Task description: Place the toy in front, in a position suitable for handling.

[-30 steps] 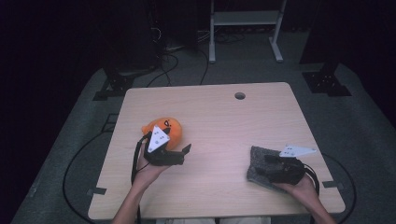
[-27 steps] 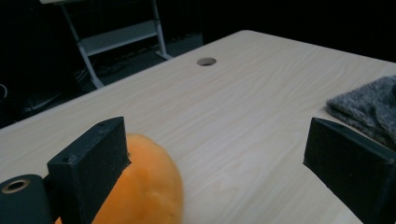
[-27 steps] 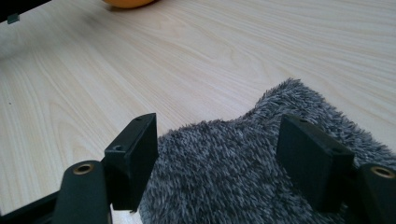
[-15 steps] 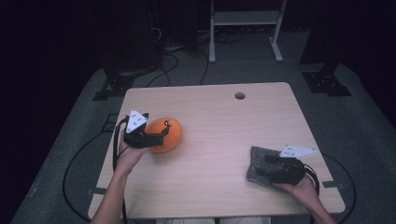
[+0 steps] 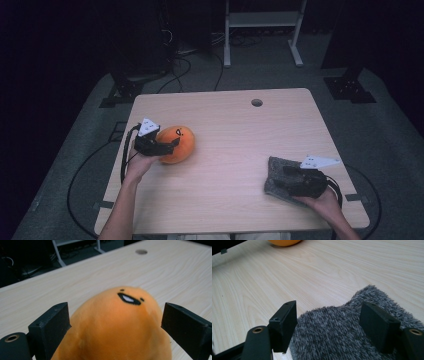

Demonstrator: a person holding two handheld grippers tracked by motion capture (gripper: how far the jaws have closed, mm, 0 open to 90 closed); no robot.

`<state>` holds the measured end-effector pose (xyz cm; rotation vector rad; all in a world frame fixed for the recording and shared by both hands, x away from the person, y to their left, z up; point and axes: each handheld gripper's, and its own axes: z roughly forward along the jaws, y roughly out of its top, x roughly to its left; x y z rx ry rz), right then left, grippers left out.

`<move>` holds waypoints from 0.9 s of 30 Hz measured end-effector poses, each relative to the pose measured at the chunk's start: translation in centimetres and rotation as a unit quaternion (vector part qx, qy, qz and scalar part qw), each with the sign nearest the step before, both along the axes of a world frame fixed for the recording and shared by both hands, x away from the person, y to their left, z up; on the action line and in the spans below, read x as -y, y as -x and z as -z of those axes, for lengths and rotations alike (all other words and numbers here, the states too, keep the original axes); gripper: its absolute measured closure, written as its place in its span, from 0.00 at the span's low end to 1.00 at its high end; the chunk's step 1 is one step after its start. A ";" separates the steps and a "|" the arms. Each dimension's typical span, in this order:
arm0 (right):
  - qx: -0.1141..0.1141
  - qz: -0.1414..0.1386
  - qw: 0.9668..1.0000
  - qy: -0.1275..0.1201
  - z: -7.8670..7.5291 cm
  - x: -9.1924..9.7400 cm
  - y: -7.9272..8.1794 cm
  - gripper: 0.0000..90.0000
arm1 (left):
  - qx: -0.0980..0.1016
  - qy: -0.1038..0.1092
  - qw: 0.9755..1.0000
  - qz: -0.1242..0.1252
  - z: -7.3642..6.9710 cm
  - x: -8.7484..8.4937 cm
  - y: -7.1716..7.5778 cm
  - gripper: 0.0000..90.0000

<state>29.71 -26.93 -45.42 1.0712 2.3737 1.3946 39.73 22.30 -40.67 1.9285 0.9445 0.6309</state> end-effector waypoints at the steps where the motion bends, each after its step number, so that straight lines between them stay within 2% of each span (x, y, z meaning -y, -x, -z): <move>1: 0.000 0.000 1.000 -0.001 0.0 0.0 0.0 0.32 | -0.007 -0.008 1.000 0.002 0.2 0.2 -0.2 0.08; 3: -0.001 0.001 1.000 -0.002 0.0 0.0 0.0 0.32 | -0.025 -0.016 1.000 -0.006 0.8 0.3 -0.7 0.08; 4: 0.000 0.000 1.000 -0.001 0.0 0.0 0.0 0.32 | -0.029 -0.006 1.000 -0.010 1.3 0.4 -0.8 0.08; 5: 0.000 0.000 1.000 -0.001 -0.1 0.0 0.0 0.32 | -0.027 0.001 0.999 -0.022 1.8 0.4 -0.8 0.09; 7: 0.006 -0.003 1.000 -0.004 -0.2 0.1 0.2 0.35 | -0.032 -0.010 0.998 -0.046 2.5 0.8 -0.6 0.15; 8: 0.009 -0.004 1.000 -0.004 -0.2 0.2 0.2 0.35 | -0.027 -0.008 0.998 -0.052 2.5 1.0 -0.4 0.20; 12: 0.002 0.000 1.000 -0.008 -0.2 0.4 0.0 0.35 | -0.033 -0.034 0.997 -0.052 2.0 1.3 0.0 0.45; 16: 0.007 -0.002 1.000 -0.008 -0.2 0.4 0.1 0.37 | -0.022 -0.046 0.998 -0.048 1.5 1.9 0.3 0.55; 19: 0.007 -0.002 1.000 -0.011 -0.3 0.6 0.1 0.38 | -0.019 -0.040 0.998 -0.041 1.3 2.0 0.5 0.59; 23: 0.003 -0.001 1.000 -0.013 -0.2 0.9 -0.1 0.39 | -0.023 -0.008 0.999 -0.039 1.0 1.5 0.6 0.60; 25: 0.003 0.002 1.000 -0.018 -0.3 1.0 -0.1 0.39 | -0.021 -0.005 0.999 -0.036 0.7 1.5 0.8 0.60; 27: 0.007 0.005 1.000 -0.019 -0.3 1.2 -0.1 0.39 | -0.017 0.007 0.999 -0.034 0.4 1.5 1.0 0.60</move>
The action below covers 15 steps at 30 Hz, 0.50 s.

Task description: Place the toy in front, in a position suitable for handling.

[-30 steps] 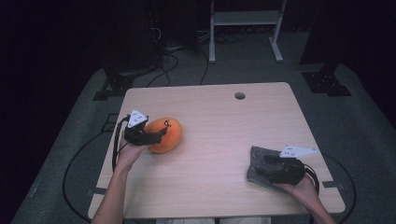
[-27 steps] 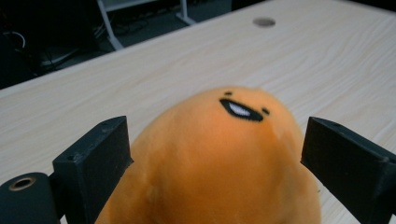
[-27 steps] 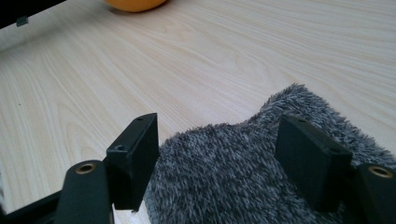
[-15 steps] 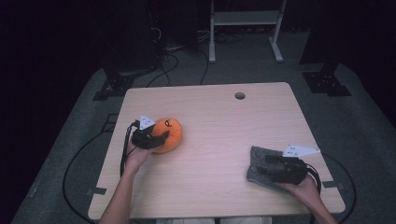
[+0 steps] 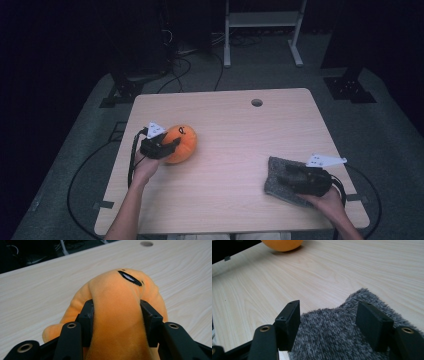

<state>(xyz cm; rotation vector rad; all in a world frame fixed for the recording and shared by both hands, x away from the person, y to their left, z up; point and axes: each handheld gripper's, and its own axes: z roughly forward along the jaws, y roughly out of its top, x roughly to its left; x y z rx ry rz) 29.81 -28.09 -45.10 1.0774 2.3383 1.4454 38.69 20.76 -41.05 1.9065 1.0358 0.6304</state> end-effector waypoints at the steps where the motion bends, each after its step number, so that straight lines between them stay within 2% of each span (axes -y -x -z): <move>1: 0.002 0.002 1.000 0.000 0.0 0.1 0.0 0.39 | 0.003 0.006 1.000 0.005 -0.2 0.1 0.2 0.60; 9: 0.015 0.020 1.000 0.003 -0.3 0.6 0.0 0.37 | 0.023 0.011 0.998 0.054 -1.7 2.9 2.2 0.60; 12: 0.015 0.026 1.000 0.003 -0.4 0.7 -0.1 0.37 | 0.028 0.009 0.996 0.079 -1.9 4.3 3.0 0.59; 15: 0.016 0.031 0.999 0.017 -0.4 0.6 -0.4 0.36 | 0.029 0.004 0.994 0.101 -1.9 5.7 3.8 0.59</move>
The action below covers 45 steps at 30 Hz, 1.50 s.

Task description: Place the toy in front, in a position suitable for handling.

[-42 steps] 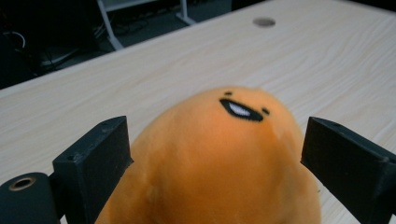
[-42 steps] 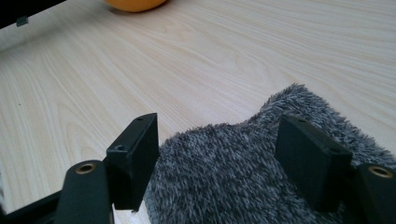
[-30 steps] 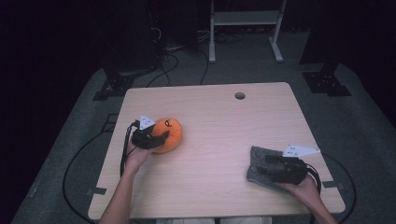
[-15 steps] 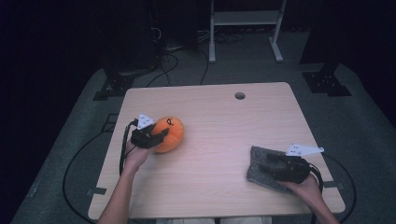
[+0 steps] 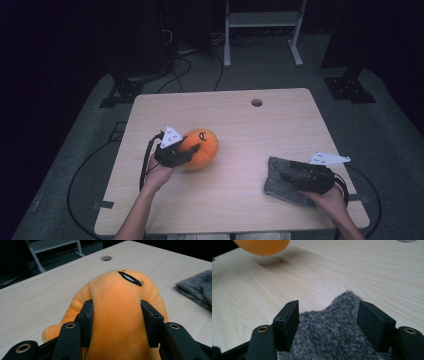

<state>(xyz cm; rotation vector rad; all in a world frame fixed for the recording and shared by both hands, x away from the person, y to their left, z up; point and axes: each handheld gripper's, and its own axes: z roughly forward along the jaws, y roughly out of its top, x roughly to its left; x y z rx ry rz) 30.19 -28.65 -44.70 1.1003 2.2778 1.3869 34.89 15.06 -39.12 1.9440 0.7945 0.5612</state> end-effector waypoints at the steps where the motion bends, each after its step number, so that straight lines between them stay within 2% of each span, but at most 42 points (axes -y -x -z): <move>1: -0.002 0.003 1.000 0.004 0.0 0.0 -0.2 0.36 | 0.001 -0.001 1.000 0.006 0.0 0.5 0.2 0.59; 3: -0.007 0.005 1.000 0.012 0.1 -0.2 -0.5 0.36 | 0.002 -0.002 1.000 0.019 0.2 1.4 0.7 0.59; 7: -0.013 0.004 0.999 0.050 0.5 -0.8 -1.2 0.37 | -0.001 -0.009 0.999 0.044 0.8 3.4 1.3 0.58; 9: -0.021 0.000 0.998 0.060 0.7 -1.2 -1.4 0.38 | -0.002 -0.009 0.999 0.053 1.1 4.2 1.5 0.58; 11: -0.027 -0.003 0.997 0.074 1.0 -1.6 -1.5 0.39 | -0.004 -0.015 0.998 0.063 1.3 4.8 1.7 0.58; 14: -0.037 0.002 0.994 0.103 1.5 -2.1 -1.9 0.42 | -0.008 -0.013 0.997 0.072 1.6 5.6 2.0 0.58; 16: -0.044 0.002 0.993 0.107 1.7 -2.2 -2.1 0.44 | -0.009 -0.014 0.997 0.077 1.7 5.9 2.1 0.57; 17: -0.063 0.003 0.992 0.108 2.1 -2.2 -2.5 0.46 | -0.009 -0.021 0.996 0.083 1.9 6.5 2.3 0.57; 18: -0.066 0.004 0.992 0.108 2.1 -2.2 -2.6 0.46 | -0.010 -0.020 0.996 0.085 2.0 6.7 2.4 0.57; 23: -0.064 0.006 0.989 0.131 2.4 -2.6 -2.5 0.52 | -0.016 -0.021 0.994 0.103 2.3 7.7 2.7 0.56; 27: -0.061 0.010 0.988 0.141 2.4 -2.9 -2.3 0.64 | -0.025 -0.023 0.993 0.111 3.0 8.4 2.8 0.55; 32: -0.047 -0.006 0.986 0.159 2.3 -3.6 -1.7 0.82 | -0.024 -0.021 0.993 0.116 3.2 8.4 3.0 0.48; 35: -0.053 -0.004 0.986 0.156 2.3 -3.6 -1.8 0.88 | -0.031 -0.009 0.993 0.110 2.8 8.1 3.0 0.30; 37: -0.064 0.000 0.987 0.145 2.2 -3.4 -1.9 0.89 | -0.033 0.012 0.993 0.114 2.4 7.6 3.1 0.21; 38: -0.068 0.002 0.988 0.141 2.2 -3.3 -1.9 0.90 | -0.033 0.012 0.993 0.114 2.4 7.6 3.1 0.18; 39: -0.072 0.004 0.988 0.139 2.2 -3.2 -2.0 0.90 | -0.011 0.014 0.993 0.115 2.1 6.9 3.6 0.16; 40: -0.075 0.004 0.988 0.136 2.1 -3.1 -2.0 0.90 | -0.005 0.015 0.993 0.117 2.0 6.6 3.8 0.16; 42: -0.081 0.006 0.988 0.130 2.1 -2.8 -2.0 0.91 | -0.005 0.025 0.993 0.116 1.9 5.9 4.0 0.13; 45: -0.083 0.010 0.989 0.122 1.9 -2.2 -2.1 0.91 | -0.007 0.022 0.993 0.115 2.1 5.0 4.2 0.13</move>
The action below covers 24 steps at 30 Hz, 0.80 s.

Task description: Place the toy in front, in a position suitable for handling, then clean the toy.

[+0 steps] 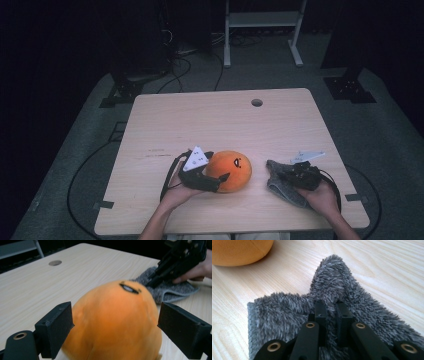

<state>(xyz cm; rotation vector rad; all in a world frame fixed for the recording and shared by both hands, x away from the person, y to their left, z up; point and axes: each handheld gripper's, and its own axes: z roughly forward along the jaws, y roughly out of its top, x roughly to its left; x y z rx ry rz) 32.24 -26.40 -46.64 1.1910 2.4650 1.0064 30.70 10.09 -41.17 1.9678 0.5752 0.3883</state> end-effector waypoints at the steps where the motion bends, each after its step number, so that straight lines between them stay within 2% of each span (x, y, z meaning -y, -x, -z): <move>1: -0.001 0.003 1.000 -0.003 -0.1 0.2 0.0 0.91 | -0.002 0.003 1.000 -0.003 0.2 -0.2 0.0 0.13; 2: 0.003 0.005 1.000 -0.010 -0.2 0.4 0.1 0.91 | -0.006 0.005 1.000 -0.004 0.3 -0.4 0.0 0.13; 4: 0.013 0.004 0.999 -0.040 -1.0 0.8 0.5 0.91 | -0.008 -0.001 1.000 -0.003 0.6 -0.6 -0.1 0.14; 7: 0.044 -0.014 0.996 -0.081 -2.7 0.9 1.4 0.91 | -0.012 -0.006 1.000 0.000 0.9 -0.5 -0.2 0.16; 8: 0.050 -0.024 0.994 -0.095 -3.2 0.7 1.7 0.91 | -0.012 -0.005 1.000 0.004 1.0 -0.4 -0.2 0.20; 10: 0.068 -0.042 0.991 -0.104 -4.0 0.1 2.3 0.91 | -0.010 -0.019 1.000 0.004 1.4 -0.1 -0.3 0.27; 12: 0.076 -0.061 0.988 -0.117 -4.6 -0.7 2.6 0.91 | -0.008 -0.021 1.000 0.005 1.8 0.0 -0.4 0.34; 18: 0.099 -0.116 0.982 -0.116 -5.4 -4.1 2.8 0.90 | -0.005 -0.027 1.000 -0.003 2.4 0.7 -0.2 0.44; 21: 0.095 -0.133 0.981 -0.103 -5.3 -5.9 2.2 0.90 | -0.001 -0.031 1.000 -0.004 2.4 1.0 -0.2 0.45; 24: 0.089 -0.135 0.982 -0.094 -4.8 -7.1 1.6 0.89 | -0.001 -0.035 0.999 -0.006 2.5 1.0 -0.3 0.45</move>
